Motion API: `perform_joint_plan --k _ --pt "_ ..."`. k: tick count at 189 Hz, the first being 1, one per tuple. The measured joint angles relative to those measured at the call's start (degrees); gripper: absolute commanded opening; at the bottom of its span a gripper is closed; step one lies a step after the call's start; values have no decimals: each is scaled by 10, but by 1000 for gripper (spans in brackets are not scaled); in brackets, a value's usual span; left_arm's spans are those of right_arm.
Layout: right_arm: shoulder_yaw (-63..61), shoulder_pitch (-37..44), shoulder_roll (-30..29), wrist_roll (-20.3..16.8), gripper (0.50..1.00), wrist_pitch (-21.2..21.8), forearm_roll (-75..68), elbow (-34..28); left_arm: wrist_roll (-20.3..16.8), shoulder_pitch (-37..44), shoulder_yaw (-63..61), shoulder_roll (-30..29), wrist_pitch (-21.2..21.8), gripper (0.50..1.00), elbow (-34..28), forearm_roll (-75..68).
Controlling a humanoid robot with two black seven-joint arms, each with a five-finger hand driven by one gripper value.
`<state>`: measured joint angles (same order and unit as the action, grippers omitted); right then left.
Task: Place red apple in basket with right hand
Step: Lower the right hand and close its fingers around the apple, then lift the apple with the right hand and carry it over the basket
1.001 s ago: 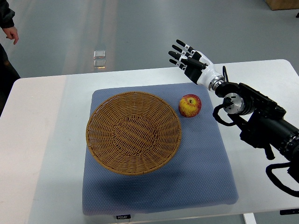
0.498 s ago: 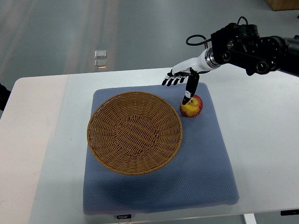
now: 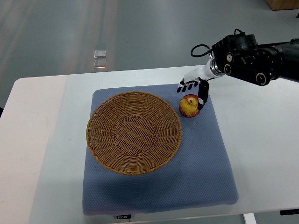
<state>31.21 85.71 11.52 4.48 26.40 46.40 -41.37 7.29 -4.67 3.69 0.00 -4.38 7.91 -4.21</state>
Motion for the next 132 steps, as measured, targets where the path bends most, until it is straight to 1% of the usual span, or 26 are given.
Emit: perform_joint_plan --k 32,38,39,40,41,42,43,45,56,57,60,61,62,63,65,66,72,80,81,86,89,96,105,106,108,132 --pt "0 -21 0 2 907 -25 6 4 0 0 0 0 1 1000 -1 0" --pt "0 -24 0 3 881 -29 7 5 0 0 0 0 1 1000 -1 0" --pt "0 -25 0 3 864 -30 7 5 0 0 0 0 1 1000 -1 0" --pt "0 -25 0 3 864 -30 7 5 0 0 0 0 1 1000 -1 0" --pt "0 -26 0 3 848 -31 7 5 0 0 0 0 1 1000 -1 0" --pt "0 -26 0 4 848 -32 7 5 0 0 0 0 1 1000 -1 0" --pt "0 -27 0 4 830 -32 7 5 0 0 0 0 1 1000 -1 0" --pt "0 -28 0 4 817 -33 7 5 0 0 0 0 1 1000 -1 0" --pt "0 -33 0 6 766 -38 7 5 0 0 0 0 1 1000 -1 0" --pt "0 -33 0 6 750 -39 7 5 0 0 0 0 1 1000 -1 0" --pt "-1 -34 0 6 735 -41 7 6 0 0 0 0 1 1000 -1 0" --pt "-1 -34 0 6 717 -42 7 6 0 0 0 0 1 1000 -1 0" --pt "-1 -35 0 6 717 -42 7 6 0 0 0 0 1 1000 -1 0" --pt "-1 -35 0 7 703 -43 8 6 0 0 0 0 1 1000 -1 0" --pt "-1 -36 0 7 703 -44 8 6 0 0 0 0 1 1000 -1 0" --pt "-1 -36 0 7 691 -45 8 6 0 0 0 0 1 1000 -1 0" --pt "-1 -38 -1 7 668 -48 8 7 0 0 0 0 1 1000 -1 0" --pt "-1 -41 -1 7 668 -52 9 8 0 0 0 0 1 1000 -1 0" --pt "-1 -42 -1 7 640 -52 9 8 0 0 0 0 1 1000 -1 0" --pt "-1 -44 -2 7 625 -54 9 8 0 0 0 0 0 1000 -1 0" --pt "-1 -45 -2 8 605 -55 10 8 0 0 0 0 0 1000 -1 0" --pt "-1 -48 -2 8 586 -57 12 10 0 0 0 0 0 1000 -1 0" --pt "0 -51 -3 8 586 -61 18 12 0 0 0 0 0 1000 -1 0" --pt "0 -51 -3 8 564 -61 18 12 0 0 0 0 0 1000 -1 0" --pt "0 -52 -3 8 560 -62 19 12 0 0 0 0 0 1000 -1 0" --pt "0 -48 4 8 560 -63 27 13 0 0 0 0 0 1000 -1 0"
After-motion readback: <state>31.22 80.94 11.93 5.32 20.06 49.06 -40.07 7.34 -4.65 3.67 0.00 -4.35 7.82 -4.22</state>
